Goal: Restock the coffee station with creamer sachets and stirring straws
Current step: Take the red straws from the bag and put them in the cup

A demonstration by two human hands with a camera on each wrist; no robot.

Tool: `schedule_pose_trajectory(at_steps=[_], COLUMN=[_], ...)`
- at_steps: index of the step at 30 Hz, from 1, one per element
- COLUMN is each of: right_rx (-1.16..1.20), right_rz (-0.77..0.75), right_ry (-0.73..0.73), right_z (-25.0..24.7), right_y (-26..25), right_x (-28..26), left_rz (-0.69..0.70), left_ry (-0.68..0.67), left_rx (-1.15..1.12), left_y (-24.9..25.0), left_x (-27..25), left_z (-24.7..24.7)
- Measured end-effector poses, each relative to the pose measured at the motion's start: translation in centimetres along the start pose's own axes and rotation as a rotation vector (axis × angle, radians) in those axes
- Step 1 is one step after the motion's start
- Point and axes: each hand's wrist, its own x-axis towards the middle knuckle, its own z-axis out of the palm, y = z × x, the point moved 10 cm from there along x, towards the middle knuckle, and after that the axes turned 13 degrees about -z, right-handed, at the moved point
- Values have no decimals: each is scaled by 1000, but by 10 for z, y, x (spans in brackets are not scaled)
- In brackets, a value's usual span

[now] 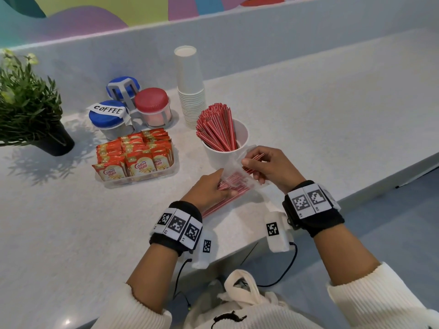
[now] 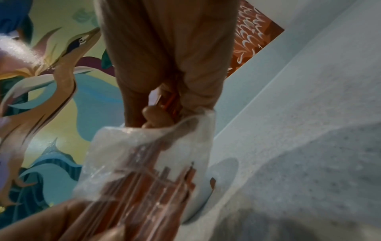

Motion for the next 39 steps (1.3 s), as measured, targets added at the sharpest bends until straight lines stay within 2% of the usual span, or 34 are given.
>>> schedule_pose_trajectory(at_steps=[4, 7, 10, 12, 14, 17, 19, 21, 23, 25, 26, 28, 33, 35, 39], right_rx=[-17, 133, 307, 296, 240, 158, -4, -181, -275, -301, -301, -311, -154, -73, 20], right_rz=[-28, -49, -12, -1, -15, -38, -64, -73, -78, -78, -85, -103, -111, -144, -207], right_ry=[98, 207, 148, 39, -10, 117, 242, 305, 322, 347, 365, 382, 329, 317, 408], right_z=[-12, -26, -13, 7, 18, 7, -11, -23, -25, -26, -27, -25, -13, -10, -20], right_y=[-4, -10, -10, -12, -12, -10, -8, -4, -3, 1, 2, 2, 3, -5, -22], right_x=[0, 0, 1, -1, -2, 1, 2, 2, 0, -3, -4, -3, 4, 8, 11], left_rz=[-1, -27, -10, 21, 36, 1, -5, -11, 23, 116, 164, 197, -47, -100, -137], left_ry=[-25, -29, -38, -45, -53, -39, 67, 219, 358, 452, 449, 358, 117, 85, 78], left_rx=[16, 77, 35, 4, 15, 64, 219, 416, 453, 422, 413, 437, 612, 618, 620], left_y=[-1, -7, -3, 2, 4, -4, -7, -8, -2, 11, 17, 23, -5, -11, -12], left_x=[1, 6, 7, 7, 9, 14, 17, 17, 11, 1, -3, -1, 18, 20, 22], left_z=[4, 5, 4, 4, 5, 5, -1, -12, -25, -34, -34, -23, 4, 7, 9])
